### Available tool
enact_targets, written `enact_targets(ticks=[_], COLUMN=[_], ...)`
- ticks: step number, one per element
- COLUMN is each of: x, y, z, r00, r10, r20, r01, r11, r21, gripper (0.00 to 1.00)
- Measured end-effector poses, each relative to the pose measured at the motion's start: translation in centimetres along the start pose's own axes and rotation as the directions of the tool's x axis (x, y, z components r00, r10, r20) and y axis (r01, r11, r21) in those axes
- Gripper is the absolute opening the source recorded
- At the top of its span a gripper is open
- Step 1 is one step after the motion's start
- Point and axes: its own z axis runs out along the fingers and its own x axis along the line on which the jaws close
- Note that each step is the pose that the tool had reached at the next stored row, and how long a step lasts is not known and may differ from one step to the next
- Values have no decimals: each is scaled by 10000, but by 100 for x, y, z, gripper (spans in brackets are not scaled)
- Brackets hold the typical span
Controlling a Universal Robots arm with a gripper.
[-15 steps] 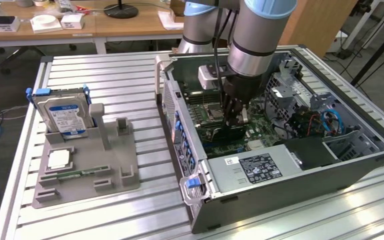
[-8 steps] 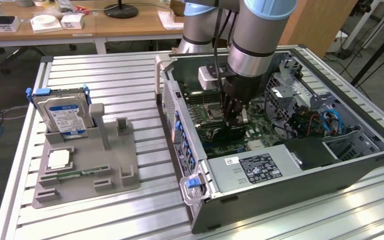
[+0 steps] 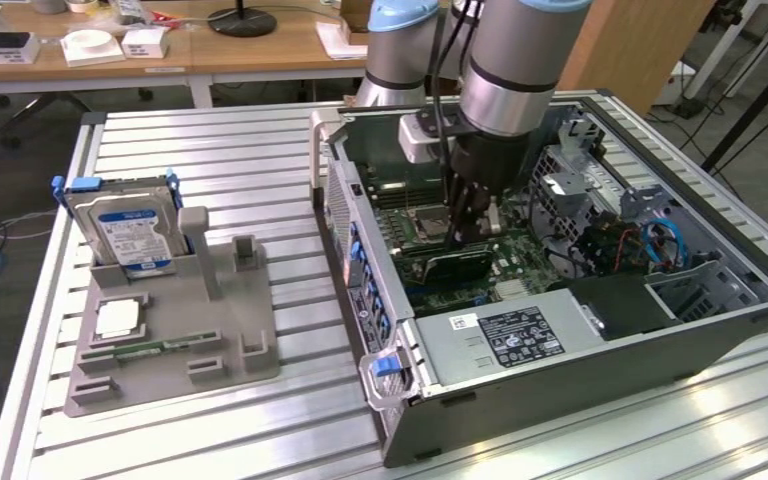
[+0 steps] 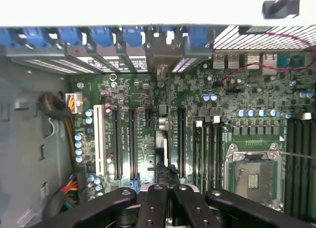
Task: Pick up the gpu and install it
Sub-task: 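Press down on the gpu until it lock into place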
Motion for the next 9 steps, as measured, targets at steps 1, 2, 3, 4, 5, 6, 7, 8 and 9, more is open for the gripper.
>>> enact_targets(ticks=[1, 2, 3, 4, 5, 6, 7, 8, 9], x=[0, 0, 0, 0, 0, 0, -1, -1, 0], y=[8, 17, 27, 37, 45, 53, 63, 79, 101], z=[-16, -28, -41, -58, -81, -108, -136, -162, -184], r00=[10000, 10000, 10000, 10000, 10000, 10000, 10000, 10000, 10000], r10=[0, 1, 1, 0, 0, 0, 0, 0, 0], r20=[0, 0, 0, 0, 0, 0, 0, 0, 0], r01=[0, -1, -1, 0, 0, 0, 0, 0, 0], r11=[10000, 10000, 10000, 10000, 10000, 10000, 10000, 10000, 10000], r21=[0, 0, 0, 0, 0, 0, 0, -1, 0], gripper=[11, 11, 11, 11, 11, 11, 11, 11, 11])
